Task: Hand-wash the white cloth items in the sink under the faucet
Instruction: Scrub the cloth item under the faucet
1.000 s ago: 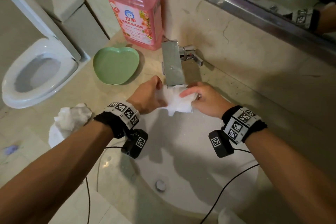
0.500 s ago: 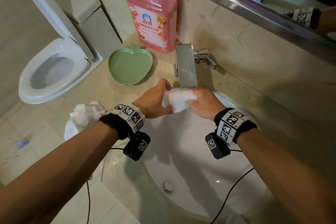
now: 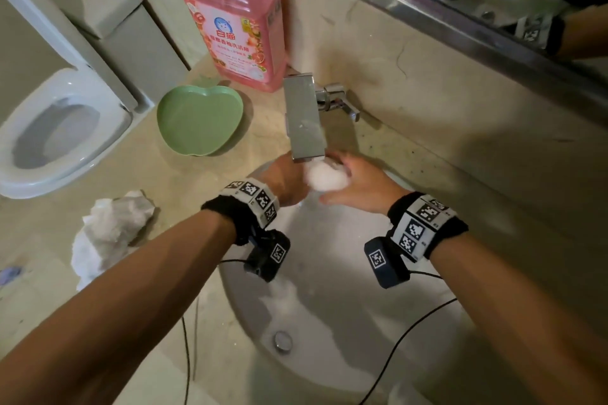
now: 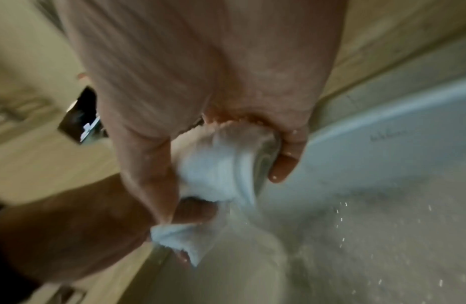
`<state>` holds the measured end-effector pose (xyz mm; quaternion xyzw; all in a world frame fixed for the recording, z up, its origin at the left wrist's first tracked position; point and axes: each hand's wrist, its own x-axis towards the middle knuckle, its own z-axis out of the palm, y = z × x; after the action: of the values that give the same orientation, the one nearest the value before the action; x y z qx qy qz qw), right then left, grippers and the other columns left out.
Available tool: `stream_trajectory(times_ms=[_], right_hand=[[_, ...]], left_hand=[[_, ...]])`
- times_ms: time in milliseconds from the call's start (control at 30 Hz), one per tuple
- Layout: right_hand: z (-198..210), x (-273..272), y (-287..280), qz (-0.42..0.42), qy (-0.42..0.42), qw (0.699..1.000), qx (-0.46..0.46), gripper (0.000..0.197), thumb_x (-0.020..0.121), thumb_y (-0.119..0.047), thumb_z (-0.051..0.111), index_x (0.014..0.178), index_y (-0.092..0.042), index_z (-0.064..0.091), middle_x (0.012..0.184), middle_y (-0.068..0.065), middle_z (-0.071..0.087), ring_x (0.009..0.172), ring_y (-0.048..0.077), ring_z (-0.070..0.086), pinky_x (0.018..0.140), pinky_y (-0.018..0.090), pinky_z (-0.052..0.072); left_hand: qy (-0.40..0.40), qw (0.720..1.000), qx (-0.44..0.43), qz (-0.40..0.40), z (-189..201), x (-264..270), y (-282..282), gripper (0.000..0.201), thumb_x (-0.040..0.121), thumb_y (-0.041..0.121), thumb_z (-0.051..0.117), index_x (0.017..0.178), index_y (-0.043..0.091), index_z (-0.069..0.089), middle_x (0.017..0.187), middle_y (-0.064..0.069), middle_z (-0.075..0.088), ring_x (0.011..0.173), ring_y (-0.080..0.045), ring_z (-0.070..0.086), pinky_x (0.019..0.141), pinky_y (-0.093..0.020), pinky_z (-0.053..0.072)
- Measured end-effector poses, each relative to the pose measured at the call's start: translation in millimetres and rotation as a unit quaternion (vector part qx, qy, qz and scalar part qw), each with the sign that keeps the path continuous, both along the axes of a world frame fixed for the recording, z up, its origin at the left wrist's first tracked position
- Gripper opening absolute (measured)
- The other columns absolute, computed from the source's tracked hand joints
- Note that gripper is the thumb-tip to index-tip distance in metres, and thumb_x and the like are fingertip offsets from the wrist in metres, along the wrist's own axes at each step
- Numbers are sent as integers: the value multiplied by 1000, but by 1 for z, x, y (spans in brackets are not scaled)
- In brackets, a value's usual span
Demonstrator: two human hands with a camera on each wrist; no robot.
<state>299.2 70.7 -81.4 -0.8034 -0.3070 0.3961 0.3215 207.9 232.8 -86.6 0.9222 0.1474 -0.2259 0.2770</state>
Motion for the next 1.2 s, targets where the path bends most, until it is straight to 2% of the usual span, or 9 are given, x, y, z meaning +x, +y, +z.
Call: stream_trajectory(times_ms=[100,233,367,467,600,700,833,1033,1200], right_hand=[[-7,-2,0,-45,70,996,-35,99,52,-47,84,139,-40,38,123,-8,57,108,14,60,86,37,57],[-11,-9,18,-36,51,997,-54,63,65,-27,78,124,-26,55,107,-1,63,91,20,66,62,34,60],[-14,-17,34,54,-141,984,-89,48,75,-40,75,117,-21,62,109,-4,67,101,19,63,86,33,53],[-14,-21,37,111,-281,949,-93,50,78,-54,73,112,-20,63,96,-1,67,87,20,64,74,27,47],[-15,-20,31,128,-314,935,-106,35,83,-36,73,111,-16,66,97,4,71,87,21,67,76,28,51],[-17,-21,25,129,-310,936,-101,30,83,-25,70,110,-13,66,101,6,71,95,25,68,82,33,53],[-19,-21,18,87,-305,946,-65,48,79,-31,76,123,-18,60,105,8,70,96,30,67,80,33,51],[-22,-15,12,-1,-209,977,-33,49,75,-39,81,113,-16,61,103,3,68,90,23,65,76,36,55],[-3,-30,22,-26,65,997,10,60,64,-44,76,119,-34,55,104,-16,67,94,2,66,83,29,56]], left_hand=[[-60,998,-3,-29,8,-4,-7,39,87,48,44,124,36,53,128,-6,59,116,-24,58,100,-39,47],[-68,994,89,-10,12,-6,-9,62,68,68,38,122,40,53,115,-1,63,91,-26,65,71,-32,49],[-29,985,167,-29,27,-5,-6,42,79,50,56,108,21,65,96,-8,68,73,-30,64,59,-32,48],[-13,986,166,4,23,-2,-6,22,86,32,55,70,17,51,76,-5,64,59,-23,54,59,-29,45],[25,983,180,-37,14,2,-9,19,94,30,49,94,15,61,74,1,56,62,-19,52,59,-27,42],[13,987,152,-50,9,2,-16,25,92,35,52,111,21,62,99,-1,66,83,-23,62,69,-29,46],[8,990,140,-32,6,1,-16,28,92,29,51,118,21,60,112,-4,66,98,-25,64,78,-31,50],[-18,981,-131,140,20,-11,11,75,80,21,77,143,6,38,131,-12,57,119,-28,57,101,-38,46],[-105,973,-169,114,28,-32,29,66,75,4,74,135,15,49,129,-4,59,119,-23,56,101,-39,45]])
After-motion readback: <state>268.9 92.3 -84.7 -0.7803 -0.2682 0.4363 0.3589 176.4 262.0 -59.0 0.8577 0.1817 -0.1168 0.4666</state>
